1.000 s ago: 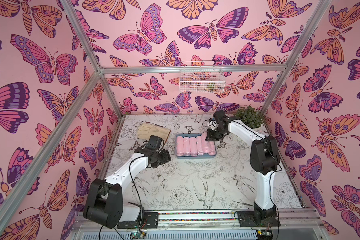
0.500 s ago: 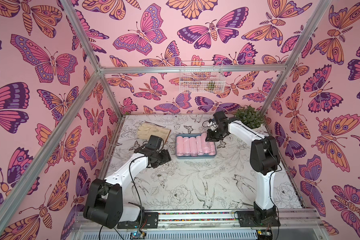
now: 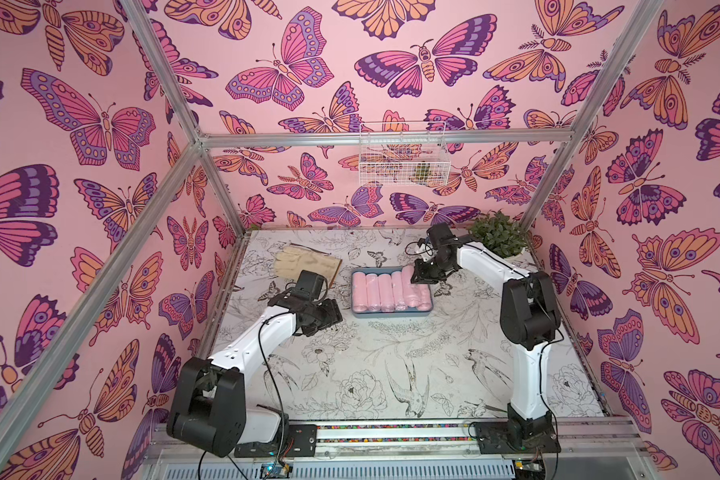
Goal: Put the roll of trash bags into the storage box
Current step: Place the roll of trash bags in the storage box.
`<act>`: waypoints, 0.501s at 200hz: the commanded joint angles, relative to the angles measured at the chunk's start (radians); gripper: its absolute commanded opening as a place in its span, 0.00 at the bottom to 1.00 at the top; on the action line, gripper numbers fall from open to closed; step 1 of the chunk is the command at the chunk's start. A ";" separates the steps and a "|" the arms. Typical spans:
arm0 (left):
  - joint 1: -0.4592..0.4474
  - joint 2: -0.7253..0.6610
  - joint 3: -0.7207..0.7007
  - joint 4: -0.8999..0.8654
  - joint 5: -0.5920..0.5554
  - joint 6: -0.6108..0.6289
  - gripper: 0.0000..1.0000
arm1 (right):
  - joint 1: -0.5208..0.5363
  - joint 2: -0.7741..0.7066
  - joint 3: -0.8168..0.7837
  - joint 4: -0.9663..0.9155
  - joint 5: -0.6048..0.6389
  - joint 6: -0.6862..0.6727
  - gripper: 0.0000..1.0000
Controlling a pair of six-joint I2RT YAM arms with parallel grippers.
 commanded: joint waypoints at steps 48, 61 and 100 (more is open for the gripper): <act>0.006 -0.029 -0.011 0.005 -0.020 0.005 0.72 | -0.009 0.008 -0.037 -0.046 0.052 0.015 0.25; 0.006 -0.036 -0.009 0.006 -0.028 0.005 0.72 | -0.010 -0.015 -0.027 -0.052 0.050 0.016 0.26; 0.009 -0.061 -0.005 0.006 -0.092 0.011 0.72 | -0.017 -0.064 0.004 -0.071 0.039 0.015 0.28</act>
